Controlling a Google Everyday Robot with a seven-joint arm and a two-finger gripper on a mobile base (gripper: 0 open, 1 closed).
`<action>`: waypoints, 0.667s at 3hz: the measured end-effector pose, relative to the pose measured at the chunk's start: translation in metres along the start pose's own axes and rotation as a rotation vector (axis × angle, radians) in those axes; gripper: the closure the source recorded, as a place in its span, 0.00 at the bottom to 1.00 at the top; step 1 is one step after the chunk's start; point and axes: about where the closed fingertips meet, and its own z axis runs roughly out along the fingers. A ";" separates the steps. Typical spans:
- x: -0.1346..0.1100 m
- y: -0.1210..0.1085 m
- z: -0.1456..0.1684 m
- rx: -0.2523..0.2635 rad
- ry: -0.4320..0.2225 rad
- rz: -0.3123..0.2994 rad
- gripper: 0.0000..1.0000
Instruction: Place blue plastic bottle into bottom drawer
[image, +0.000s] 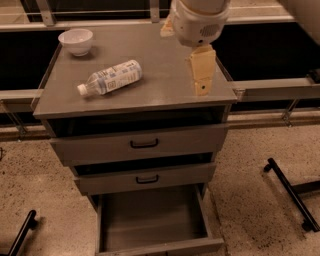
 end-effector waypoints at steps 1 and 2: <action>-0.054 -0.038 0.053 -0.087 0.054 -0.328 0.00; -0.092 -0.063 0.095 -0.130 0.082 -0.512 0.00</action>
Offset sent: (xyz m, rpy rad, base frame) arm 0.0765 0.1685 -0.1023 -0.4497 0.0823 0.6301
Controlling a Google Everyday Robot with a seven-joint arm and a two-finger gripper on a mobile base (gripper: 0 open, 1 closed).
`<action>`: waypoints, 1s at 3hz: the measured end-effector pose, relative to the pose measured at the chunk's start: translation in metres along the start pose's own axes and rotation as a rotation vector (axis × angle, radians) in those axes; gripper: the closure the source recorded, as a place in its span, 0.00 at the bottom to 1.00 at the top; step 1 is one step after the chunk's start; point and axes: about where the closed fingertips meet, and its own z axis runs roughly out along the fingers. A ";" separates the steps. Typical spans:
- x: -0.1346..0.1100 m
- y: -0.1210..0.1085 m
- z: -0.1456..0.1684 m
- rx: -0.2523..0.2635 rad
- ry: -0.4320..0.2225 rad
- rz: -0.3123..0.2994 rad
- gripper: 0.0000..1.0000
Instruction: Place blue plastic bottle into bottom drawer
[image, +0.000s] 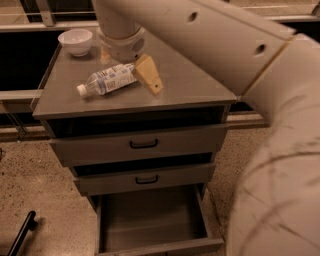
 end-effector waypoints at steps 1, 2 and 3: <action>-0.003 -0.008 0.002 0.018 0.000 -0.013 0.00; 0.000 -0.014 0.004 0.013 -0.005 -0.022 0.00; 0.011 -0.039 0.026 -0.038 -0.012 -0.064 0.00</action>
Offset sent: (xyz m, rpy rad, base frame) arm 0.0114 0.0065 0.0003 -0.0247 0.0318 0.0266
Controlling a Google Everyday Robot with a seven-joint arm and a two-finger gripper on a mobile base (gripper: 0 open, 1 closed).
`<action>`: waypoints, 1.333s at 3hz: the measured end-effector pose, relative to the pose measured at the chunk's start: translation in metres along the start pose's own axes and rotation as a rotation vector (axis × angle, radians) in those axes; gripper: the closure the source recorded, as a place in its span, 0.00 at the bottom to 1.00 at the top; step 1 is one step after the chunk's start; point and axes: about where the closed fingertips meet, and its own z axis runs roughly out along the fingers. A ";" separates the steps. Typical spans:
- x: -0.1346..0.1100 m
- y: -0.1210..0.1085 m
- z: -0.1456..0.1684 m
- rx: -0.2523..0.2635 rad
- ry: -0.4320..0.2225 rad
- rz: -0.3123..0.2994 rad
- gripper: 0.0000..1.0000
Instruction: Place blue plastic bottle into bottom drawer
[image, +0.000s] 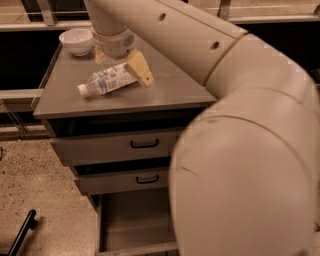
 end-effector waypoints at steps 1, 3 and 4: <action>0.017 -0.040 0.023 0.000 -0.031 0.003 0.00; 0.041 -0.086 0.054 0.070 -0.120 0.121 0.24; 0.030 -0.087 0.076 0.049 -0.177 0.135 0.47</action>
Offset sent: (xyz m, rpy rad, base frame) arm 0.0936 0.0176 0.0036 0.0657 0.1608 -0.1278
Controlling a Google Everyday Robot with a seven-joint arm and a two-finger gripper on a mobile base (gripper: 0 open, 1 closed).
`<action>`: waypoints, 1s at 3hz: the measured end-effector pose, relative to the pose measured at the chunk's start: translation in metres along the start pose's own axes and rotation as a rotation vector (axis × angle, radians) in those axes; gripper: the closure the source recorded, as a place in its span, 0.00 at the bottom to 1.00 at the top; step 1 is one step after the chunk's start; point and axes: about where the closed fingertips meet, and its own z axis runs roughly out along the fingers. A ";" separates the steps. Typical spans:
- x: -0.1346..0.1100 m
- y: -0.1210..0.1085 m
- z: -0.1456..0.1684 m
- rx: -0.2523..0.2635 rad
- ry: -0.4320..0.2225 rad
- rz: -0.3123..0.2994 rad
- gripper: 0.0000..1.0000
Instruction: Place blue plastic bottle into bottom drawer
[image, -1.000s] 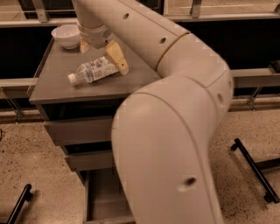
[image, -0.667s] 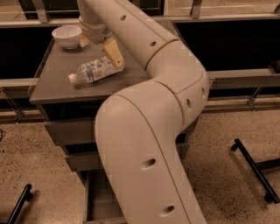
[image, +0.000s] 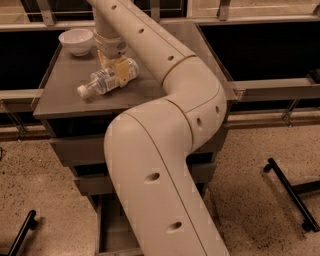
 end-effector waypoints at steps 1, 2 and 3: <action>-0.012 0.004 0.012 -0.035 -0.026 -0.021 0.69; -0.011 0.004 0.011 -0.036 -0.024 -0.019 0.71; -0.010 0.005 0.010 -0.036 -0.023 -0.016 0.83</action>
Offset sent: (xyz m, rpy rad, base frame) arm -0.1072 -0.0528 0.0357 0.2162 0.1169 0.0656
